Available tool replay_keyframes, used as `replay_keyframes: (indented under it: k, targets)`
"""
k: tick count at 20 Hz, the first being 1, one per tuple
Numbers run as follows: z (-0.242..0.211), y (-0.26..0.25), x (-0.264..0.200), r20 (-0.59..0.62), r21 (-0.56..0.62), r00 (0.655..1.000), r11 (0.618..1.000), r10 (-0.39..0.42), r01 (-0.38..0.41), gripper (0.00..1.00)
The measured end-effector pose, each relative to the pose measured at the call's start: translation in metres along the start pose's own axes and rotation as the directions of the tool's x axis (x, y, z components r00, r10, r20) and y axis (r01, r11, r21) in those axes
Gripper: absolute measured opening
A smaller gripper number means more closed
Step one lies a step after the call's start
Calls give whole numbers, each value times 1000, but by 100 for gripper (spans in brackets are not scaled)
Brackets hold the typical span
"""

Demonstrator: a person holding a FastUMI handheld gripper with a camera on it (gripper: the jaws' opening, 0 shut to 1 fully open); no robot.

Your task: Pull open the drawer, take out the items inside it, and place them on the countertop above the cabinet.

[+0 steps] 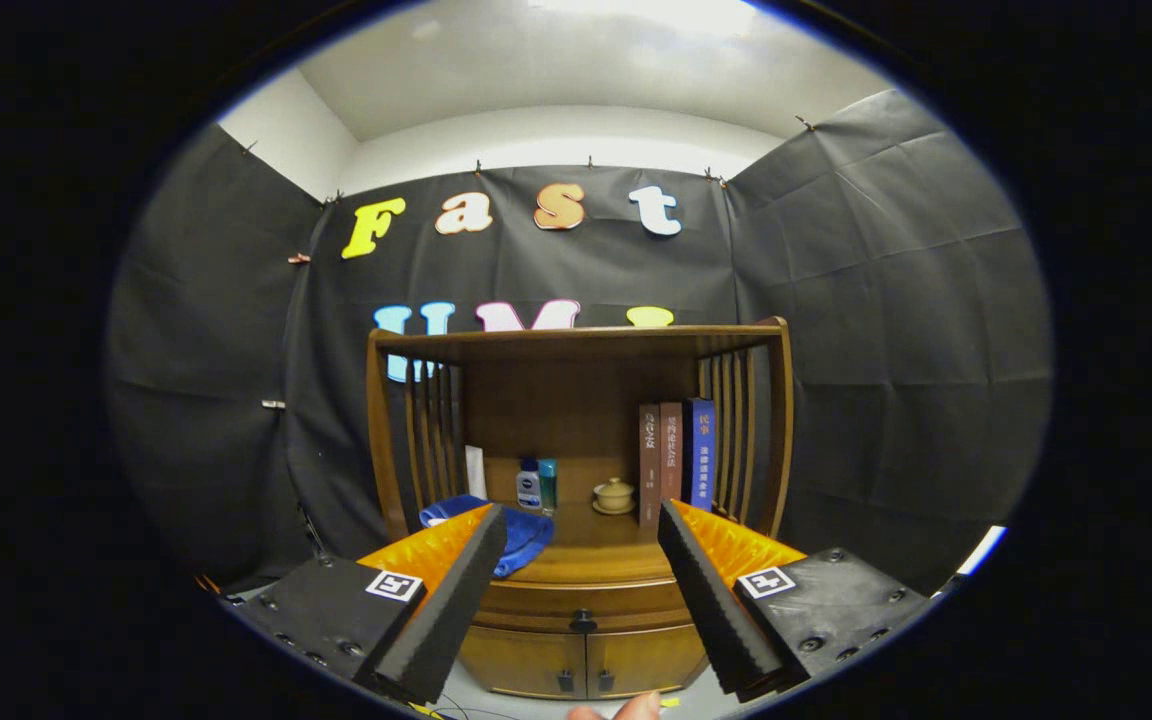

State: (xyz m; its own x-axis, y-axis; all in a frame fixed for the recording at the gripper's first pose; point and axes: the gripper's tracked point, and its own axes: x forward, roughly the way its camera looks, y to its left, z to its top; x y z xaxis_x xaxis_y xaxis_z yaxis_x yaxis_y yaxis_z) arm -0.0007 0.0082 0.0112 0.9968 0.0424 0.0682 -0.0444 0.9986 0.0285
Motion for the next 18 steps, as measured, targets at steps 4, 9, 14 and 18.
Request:
replay_keyframes:
  k: [4,9,14,18]
  targets:
    - [-20,-17,24,26,5,999,999,-38,38,99]
    - [-90,-20,64,-11,-21,999,999,-41,41,99]
    - [-180,-17,95,-100,-43,994,999,-34,30,99]
    - [-246,-13,115,-186,-52,983,999,-12,2,99]
